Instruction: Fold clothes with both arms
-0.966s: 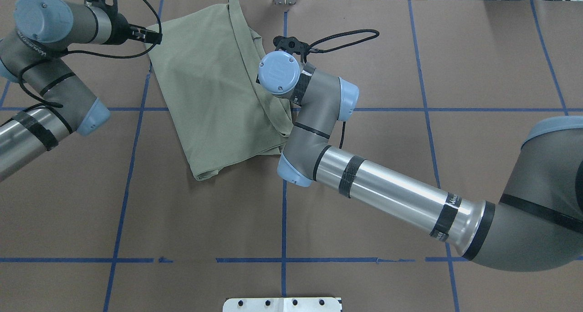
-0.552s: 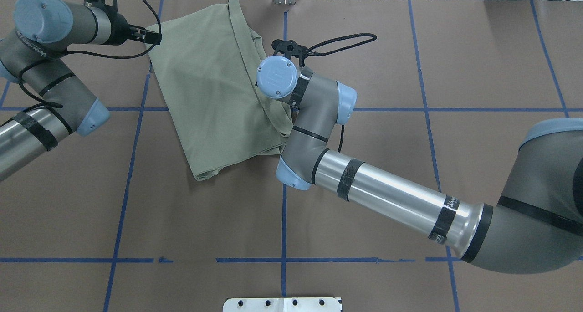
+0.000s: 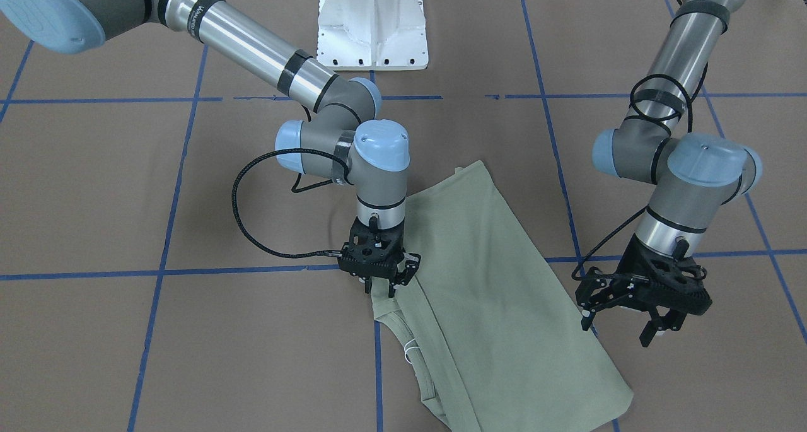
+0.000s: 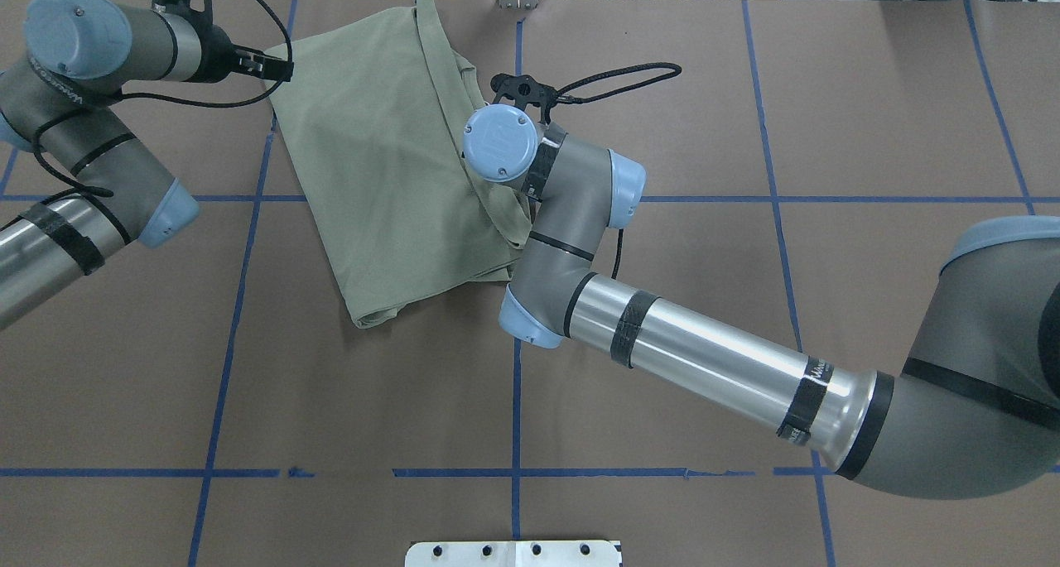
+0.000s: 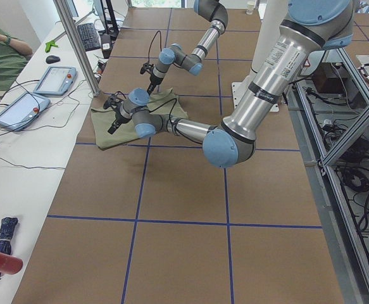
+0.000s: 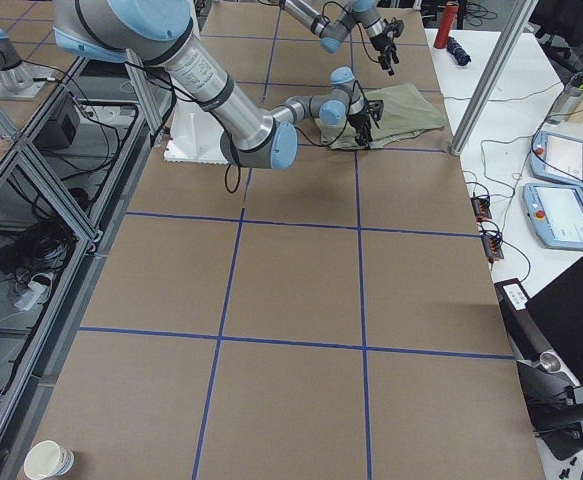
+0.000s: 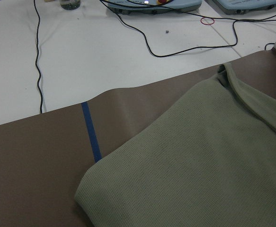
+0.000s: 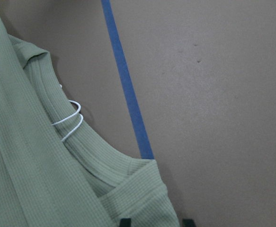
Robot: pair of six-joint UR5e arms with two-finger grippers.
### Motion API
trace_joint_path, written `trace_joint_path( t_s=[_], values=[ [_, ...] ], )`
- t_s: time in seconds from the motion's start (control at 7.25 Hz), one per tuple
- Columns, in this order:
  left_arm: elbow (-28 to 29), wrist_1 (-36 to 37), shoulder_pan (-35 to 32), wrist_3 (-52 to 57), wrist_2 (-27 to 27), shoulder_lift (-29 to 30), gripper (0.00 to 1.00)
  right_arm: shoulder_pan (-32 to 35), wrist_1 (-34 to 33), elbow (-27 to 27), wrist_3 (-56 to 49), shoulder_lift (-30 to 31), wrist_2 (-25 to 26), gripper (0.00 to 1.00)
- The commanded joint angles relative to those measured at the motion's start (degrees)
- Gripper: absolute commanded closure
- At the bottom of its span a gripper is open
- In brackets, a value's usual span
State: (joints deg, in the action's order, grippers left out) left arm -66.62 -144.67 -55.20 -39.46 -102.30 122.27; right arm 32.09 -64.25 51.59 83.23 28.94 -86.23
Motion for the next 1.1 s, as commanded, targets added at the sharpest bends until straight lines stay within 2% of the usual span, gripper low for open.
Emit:
trace_joint_path(
  t_s=[0.0,0.41,0.55,0.69,0.83,0.97],
  values=[
    [0.00,0.00,0.00,0.00,0.00,-0.01,0.00,0.08,0.00,0.09,0.00,-0.98,0.01,1.00],
    [-0.09,0.00,0.00,-0.09,0.00,-0.01,0.00,0.08,-0.44,0.43,0.09,-0.90,-0.08,1.00],
    [-0.09,0.00,0.00,-0.09,0.00,-0.01,0.00,0.08,-1.22,4.09,0.18,0.40,-0.51,1.00],
    [-0.09,0.00,0.00,-0.09,0.00,-0.01,0.00,-0.44,-4.97,15.70,0.18,7.90,-0.51,1.00],
    [-0.18,0.00,0.00,-0.09,-0.09,-0.01,0.00,-0.88,-9.01,23.56,0.18,12.76,-0.51,1.00],
    [-0.18,0.00,0.00,-0.09,-0.09,0.07,0.00,-2.19,-11.23,28.86,0.35,16.29,0.01,1.00]
  ],
)
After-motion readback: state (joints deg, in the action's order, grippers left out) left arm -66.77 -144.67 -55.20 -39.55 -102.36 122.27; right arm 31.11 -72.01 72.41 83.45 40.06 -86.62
